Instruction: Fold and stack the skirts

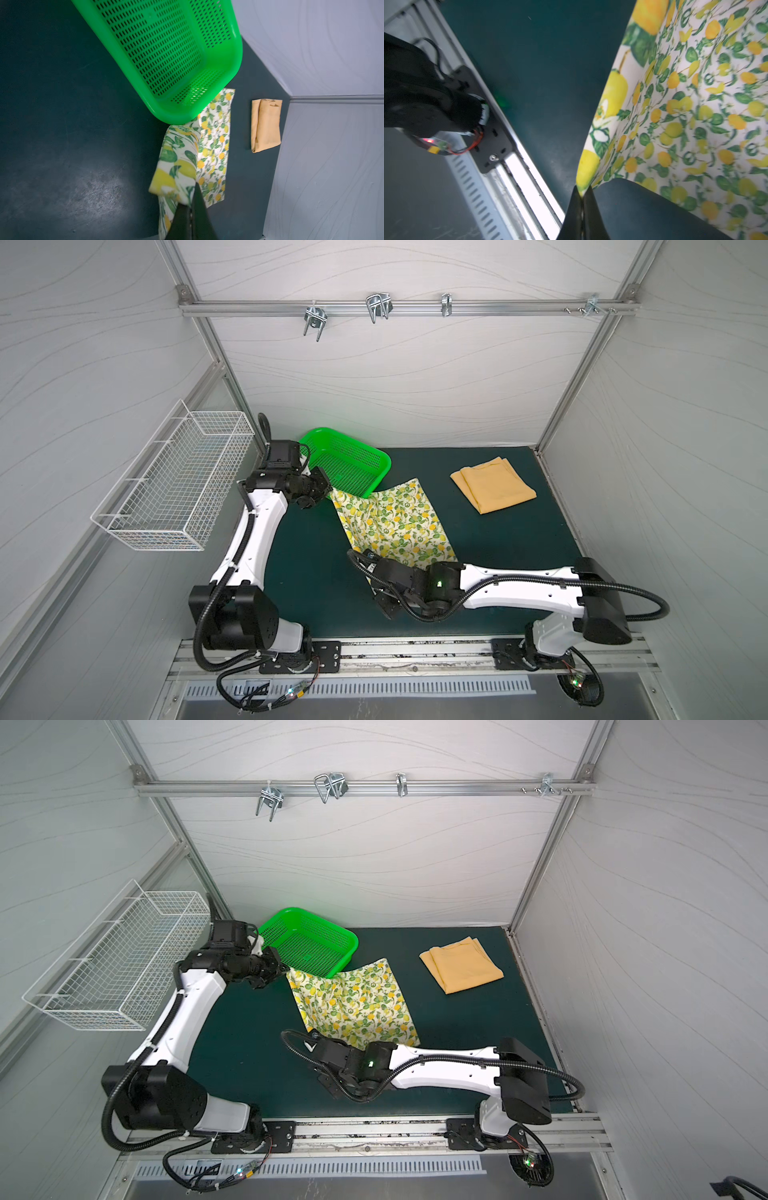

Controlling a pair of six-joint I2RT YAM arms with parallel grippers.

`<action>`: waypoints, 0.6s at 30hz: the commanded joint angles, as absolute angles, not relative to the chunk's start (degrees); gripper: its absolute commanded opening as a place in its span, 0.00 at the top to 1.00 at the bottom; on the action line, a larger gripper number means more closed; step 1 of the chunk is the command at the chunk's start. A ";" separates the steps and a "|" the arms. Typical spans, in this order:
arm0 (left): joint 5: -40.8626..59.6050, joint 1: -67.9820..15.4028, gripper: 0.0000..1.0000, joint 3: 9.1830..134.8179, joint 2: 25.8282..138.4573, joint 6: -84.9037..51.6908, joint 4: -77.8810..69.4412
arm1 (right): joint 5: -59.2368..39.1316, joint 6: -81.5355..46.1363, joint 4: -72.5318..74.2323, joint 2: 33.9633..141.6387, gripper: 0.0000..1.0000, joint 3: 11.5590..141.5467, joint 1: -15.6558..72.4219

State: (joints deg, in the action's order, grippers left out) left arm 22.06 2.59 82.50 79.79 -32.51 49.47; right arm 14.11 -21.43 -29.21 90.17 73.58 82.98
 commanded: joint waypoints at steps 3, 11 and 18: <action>19.72 4.74 1.00 87.14 73.08 -30.55 51.15 | 9.92 -15.87 -36.77 90.88 1.00 84.55 85.81; 15.99 4.75 1.00 95.66 66.29 -30.65 49.35 | 4.66 -13.13 -36.91 85.90 1.00 92.84 87.20; 26.01 -0.38 1.00 101.61 73.29 -36.72 42.90 | -0.42 -18.25 -33.77 75.82 1.00 82.79 76.49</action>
State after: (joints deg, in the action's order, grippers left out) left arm 22.52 2.48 100.25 69.19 -34.33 49.28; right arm 3.33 -15.99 -33.87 79.29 86.50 80.88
